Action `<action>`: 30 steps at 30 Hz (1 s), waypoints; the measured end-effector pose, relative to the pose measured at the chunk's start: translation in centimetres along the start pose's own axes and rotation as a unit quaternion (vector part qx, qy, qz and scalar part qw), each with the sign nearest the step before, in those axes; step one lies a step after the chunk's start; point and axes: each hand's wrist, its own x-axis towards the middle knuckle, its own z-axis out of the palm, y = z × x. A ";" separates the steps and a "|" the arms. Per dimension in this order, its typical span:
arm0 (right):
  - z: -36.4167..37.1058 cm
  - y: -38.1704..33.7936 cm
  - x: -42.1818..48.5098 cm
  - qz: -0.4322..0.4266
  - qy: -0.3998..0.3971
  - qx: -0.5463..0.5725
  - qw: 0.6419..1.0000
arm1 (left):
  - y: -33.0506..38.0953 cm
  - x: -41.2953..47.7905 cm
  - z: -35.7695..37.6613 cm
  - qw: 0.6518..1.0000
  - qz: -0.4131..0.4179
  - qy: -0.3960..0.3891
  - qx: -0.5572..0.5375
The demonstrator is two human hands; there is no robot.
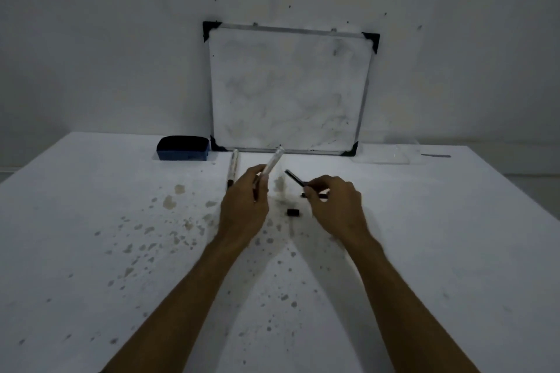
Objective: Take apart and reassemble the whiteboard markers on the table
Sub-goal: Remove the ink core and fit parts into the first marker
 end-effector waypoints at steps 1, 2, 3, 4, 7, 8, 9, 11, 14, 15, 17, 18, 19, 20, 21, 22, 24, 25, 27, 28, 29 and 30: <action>-1.3 1.0 -0.2 0.023 0.020 0.013 0.999 | 0.8 0.0 0.9 1.000 0.010 -0.012 -0.002; -2.6 2.1 -0.4 0.048 0.038 0.018 0.998 | 1.7 0.1 1.9 0.999 0.019 -0.025 -0.008; -3.9 3.3 -0.5 0.075 0.053 0.023 0.996 | 2.6 0.1 3.2 0.999 0.026 -0.039 -0.016; -5.1 4.6 -0.4 0.101 0.069 0.029 0.992 | 3.6 0.2 4.6 0.998 0.030 -0.053 -0.024; -8.4 8.3 0.7 0.166 0.104 0.050 0.979 | 6.9 0.3 9.2 0.994 0.024 -0.096 -0.053; -9.4 9.3 1.3 0.180 0.110 0.056 0.976 | 7.9 0.2 10.8 0.992 0.019 -0.109 -0.060; -10.3 10.3 2.0 0.190 0.112 0.061 0.973 | 8.8 0.1 12.3 0.991 0.013 -0.116 -0.060; -11.6 12.1 3.6 0.198 0.118 0.060 0.971 | 9.7 -0.1 14.8 0.990 -0.005 -0.130 -0.063; -12.5 14.1 6.9 0.174 0.120 0.017 0.977 | 9.6 -0.2 16.9 0.987 -0.028 -0.140 -0.077; -12.6 14.6 8.2 0.159 0.119 -0.009 0.980 | 9.3 0.0 17.2 0.985 -0.037 -0.143 -0.091; -12.5 15.4 11.0 0.134 0.111 -0.069 0.982 | 8.7 0.3 17.3 0.978 -0.061 -0.152 -0.126; -12.2 15.8 12.4 0.127 0.101 -0.095 0.982 | 8.4 0.5 17.2 0.975 -0.070 -0.157 -0.140; -11.8 16.0 13.7 0.121 0.090 -0.113 0.982 | 8.3 0.7 17.2 0.973 -0.076 -0.161 -0.147; -11.3 16.2 14.9 0.117 0.079 -0.127 0.982 | 8.2 0.8 17.2 0.972 -0.078 -0.163 -0.149; -10.8 16.4 16.0 0.113 0.069 -0.142 0.981 | 8.2 0.8 17.3 0.973 -0.078 -0.162 -0.147; -10.3 16.6 17.0 0.109 0.058 -0.158 0.980 | 8.2 0.8 17.4 0.973 -0.079 -0.161 -0.144; -9.3 17.0 18.6 0.108 0.032 -0.189 0.975 | 8.1 0.8 17.6 0.972 -0.086 -0.158 -0.149; -9.0 17.2 19.1 0.113 0.018 -0.200 0.973 | 8.1 0.7 17.7 0.971 -0.088 -0.158 -0.154; -8.5 17.4 19.8 0.124 0.003 -0.210 0.970 | 8.1 0.7 17.7 0.971 -0.089 -0.155 -0.159; -8.3 17.4 19.9 0.127 0.009 -0.198 0.972 | 8.2 0.7 17.7 0.971 -0.089 -0.153 -0.159; -8.3 17.2 19.7 0.125 0.026 -0.175 0.976 | 8.3 0.8 17.7 0.972 -0.089 -0.151 -0.157; -8.3 17.0 19.3 0.124 0.049 -0.142 0.981 | 8.3 0.9 17.7 0.973 -0.088 -0.149 -0.155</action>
